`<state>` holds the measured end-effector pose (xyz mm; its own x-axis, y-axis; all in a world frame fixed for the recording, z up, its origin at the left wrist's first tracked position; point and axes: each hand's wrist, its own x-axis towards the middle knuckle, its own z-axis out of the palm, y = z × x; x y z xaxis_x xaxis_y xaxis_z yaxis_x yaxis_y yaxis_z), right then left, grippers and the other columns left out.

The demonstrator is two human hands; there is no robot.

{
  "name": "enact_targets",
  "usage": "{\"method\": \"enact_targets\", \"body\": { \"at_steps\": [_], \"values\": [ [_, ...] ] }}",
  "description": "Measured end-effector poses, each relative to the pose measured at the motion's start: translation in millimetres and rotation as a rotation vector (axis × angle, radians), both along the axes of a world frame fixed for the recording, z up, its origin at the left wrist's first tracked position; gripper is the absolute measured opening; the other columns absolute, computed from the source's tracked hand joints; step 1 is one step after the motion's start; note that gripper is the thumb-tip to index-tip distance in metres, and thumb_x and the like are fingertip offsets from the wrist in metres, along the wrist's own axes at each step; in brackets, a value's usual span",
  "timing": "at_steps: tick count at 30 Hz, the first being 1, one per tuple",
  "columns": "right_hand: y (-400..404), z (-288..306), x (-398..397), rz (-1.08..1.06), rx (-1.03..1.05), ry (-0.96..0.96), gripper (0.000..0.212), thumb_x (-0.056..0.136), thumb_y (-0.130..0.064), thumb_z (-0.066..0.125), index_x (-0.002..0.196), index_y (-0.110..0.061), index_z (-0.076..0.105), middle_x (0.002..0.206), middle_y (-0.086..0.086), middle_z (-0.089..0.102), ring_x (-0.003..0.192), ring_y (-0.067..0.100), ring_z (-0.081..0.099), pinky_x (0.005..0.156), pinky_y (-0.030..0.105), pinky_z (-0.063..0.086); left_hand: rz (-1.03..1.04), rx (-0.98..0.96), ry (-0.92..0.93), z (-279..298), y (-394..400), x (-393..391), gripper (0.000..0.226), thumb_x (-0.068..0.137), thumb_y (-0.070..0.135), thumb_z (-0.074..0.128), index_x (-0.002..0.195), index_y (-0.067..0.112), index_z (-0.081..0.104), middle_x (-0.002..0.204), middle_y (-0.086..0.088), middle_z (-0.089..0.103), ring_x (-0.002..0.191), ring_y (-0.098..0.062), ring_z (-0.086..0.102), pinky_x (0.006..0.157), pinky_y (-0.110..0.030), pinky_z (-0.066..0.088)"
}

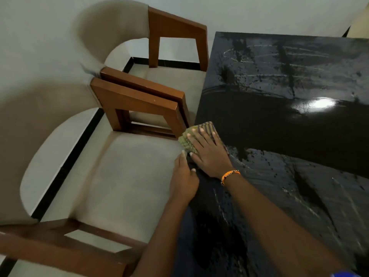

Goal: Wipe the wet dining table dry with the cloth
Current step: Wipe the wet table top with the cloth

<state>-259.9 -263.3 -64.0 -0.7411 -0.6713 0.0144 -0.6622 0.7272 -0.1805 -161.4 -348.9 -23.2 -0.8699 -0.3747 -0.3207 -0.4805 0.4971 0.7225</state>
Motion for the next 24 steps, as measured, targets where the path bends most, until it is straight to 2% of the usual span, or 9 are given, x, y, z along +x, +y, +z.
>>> {"method": "enact_targets", "body": {
  "at_steps": [3,7,11,14,17,19,24],
  "values": [
    [41.0,-1.0,3.2,-0.08,0.034,0.01,0.06,0.095,-0.042,0.033,0.149,-0.021,0.018,0.158,0.002,0.017,0.147,0.02,0.008,0.119,0.045,0.002,0.017,0.048,-0.04,3.5,11.4,1.2,0.065,0.093,0.013,0.048,0.147,0.007,0.014,0.154,-0.011,0.019,0.141,-0.023,0.021,0.115,-0.031,0.016],
    [113.0,-1.3,2.1,-0.297,0.057,-0.003,0.064,0.091,-0.046,0.024,0.149,-0.02,0.017,0.158,0.002,0.018,0.147,0.02,0.009,0.119,0.046,0.004,0.002,0.023,-0.046,5.7,20.4,10.6,0.065,0.092,0.01,0.048,0.147,0.005,0.014,0.152,-0.015,0.021,0.14,-0.026,0.022,0.116,-0.039,0.021],
    [178.8,0.4,4.0,-0.543,-0.006,0.001,0.072,0.085,-0.052,0.015,0.147,-0.017,0.025,0.156,0.006,0.024,0.146,0.024,0.017,0.117,0.049,0.007,-0.013,0.021,-0.053,4.1,19.5,19.9,0.065,0.094,0.006,0.041,0.148,0.006,0.005,0.157,-0.012,0.012,0.144,-0.023,0.013,0.118,-0.032,0.013],
    [188.9,-3.4,10.3,-0.755,-0.045,-0.002,0.068,0.088,-0.047,0.025,0.147,-0.014,0.025,0.155,0.01,0.025,0.145,0.028,0.017,0.117,0.052,0.005,0.008,0.037,-0.027,0.0,10.6,24.5,0.059,0.094,-0.001,0.037,0.147,0.006,0.013,0.155,-0.011,0.018,0.143,-0.022,0.018,0.113,-0.025,0.012],
    [155.9,-4.0,14.6,-0.904,-0.081,-0.043,0.062,0.094,-0.036,0.04,0.148,-0.013,0.021,0.157,0.013,0.018,0.146,0.032,0.01,0.116,0.056,0.002,0.089,0.124,-0.037,-2.9,-5.1,27.8,0.052,0.093,-0.003,0.034,0.144,0.007,0.029,0.15,-0.011,0.033,0.139,-0.023,0.03,0.113,-0.027,0.019],
    [114.0,-4.4,21.0,-0.808,-0.052,-0.062,0.064,0.094,-0.039,0.037,0.149,-0.014,0.018,0.158,0.013,0.014,0.146,0.032,0.006,0.115,0.054,-0.003,0.122,0.207,-0.042,-4.5,-13.9,30.0,0.049,0.093,-0.004,0.032,0.141,0.006,0.035,0.147,-0.01,0.039,0.136,-0.023,0.035,0.115,-0.032,0.024],
    [-0.7,-1.0,44.8,-0.372,-0.006,-0.063,0.064,0.094,-0.041,0.035,0.149,-0.019,0.014,0.159,0.008,0.011,0.147,0.027,0.002,0.116,0.047,-0.007,0.217,0.335,-0.056,-4.4,-18.5,34.7,0.044,0.093,-0.005,0.033,0.136,0.001,0.043,0.14,-0.012,0.047,0.13,-0.023,0.043,0.113,-0.035,0.03]
  ]
}}
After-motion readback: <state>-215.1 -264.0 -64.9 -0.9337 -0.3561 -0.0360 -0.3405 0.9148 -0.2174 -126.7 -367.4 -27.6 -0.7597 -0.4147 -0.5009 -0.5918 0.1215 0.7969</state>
